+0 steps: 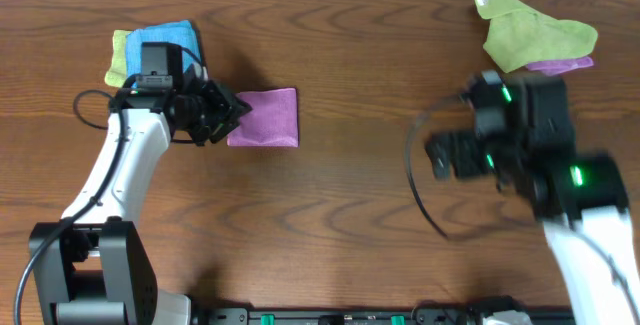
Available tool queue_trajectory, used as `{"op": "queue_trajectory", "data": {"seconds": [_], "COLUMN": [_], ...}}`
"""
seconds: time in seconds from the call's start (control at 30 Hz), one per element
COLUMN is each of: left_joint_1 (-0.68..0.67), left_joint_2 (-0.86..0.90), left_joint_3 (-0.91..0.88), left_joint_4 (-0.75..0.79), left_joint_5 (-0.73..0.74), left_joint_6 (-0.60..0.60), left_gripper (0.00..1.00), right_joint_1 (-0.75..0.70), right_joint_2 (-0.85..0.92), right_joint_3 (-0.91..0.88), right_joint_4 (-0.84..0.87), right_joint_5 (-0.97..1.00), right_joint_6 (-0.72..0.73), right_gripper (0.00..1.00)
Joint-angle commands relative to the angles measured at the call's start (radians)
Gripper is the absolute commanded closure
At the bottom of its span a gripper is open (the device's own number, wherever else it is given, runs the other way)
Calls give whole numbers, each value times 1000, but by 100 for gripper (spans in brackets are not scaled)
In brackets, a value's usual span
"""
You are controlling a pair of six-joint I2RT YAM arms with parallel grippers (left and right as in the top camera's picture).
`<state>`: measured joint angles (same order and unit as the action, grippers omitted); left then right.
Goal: Fold the cloth
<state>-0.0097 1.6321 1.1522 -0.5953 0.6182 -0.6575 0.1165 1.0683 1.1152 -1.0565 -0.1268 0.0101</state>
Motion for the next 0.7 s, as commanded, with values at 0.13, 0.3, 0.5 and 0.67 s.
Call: {"op": "queue_trajectory", "data": {"seconds": [0.13,0.3,0.5,0.67], "left_joint_1": [-38,-39,-40,-39], "left_joint_2": [-24,-24,-24,-24], "left_joint_3": [-27,-131,-264,-319], "left_joint_4": [-2,63,193,263], "left_joint_5": [-77,-72,-31,-41], "left_joint_6": [-62,-137,-195,-227], "left_gripper": [55,55,39,13], "right_joint_1": [-114,-140,-140,-140], "right_joint_2": [-343,-414,-397,-396], "right_joint_3": [-200,-202,-202,-202], "right_joint_4": [111,127,129,129], "right_joint_5": [-17,31,71,71], "right_joint_6": [90,135,135,135], "right_gripper": [1,1,1,1]}}
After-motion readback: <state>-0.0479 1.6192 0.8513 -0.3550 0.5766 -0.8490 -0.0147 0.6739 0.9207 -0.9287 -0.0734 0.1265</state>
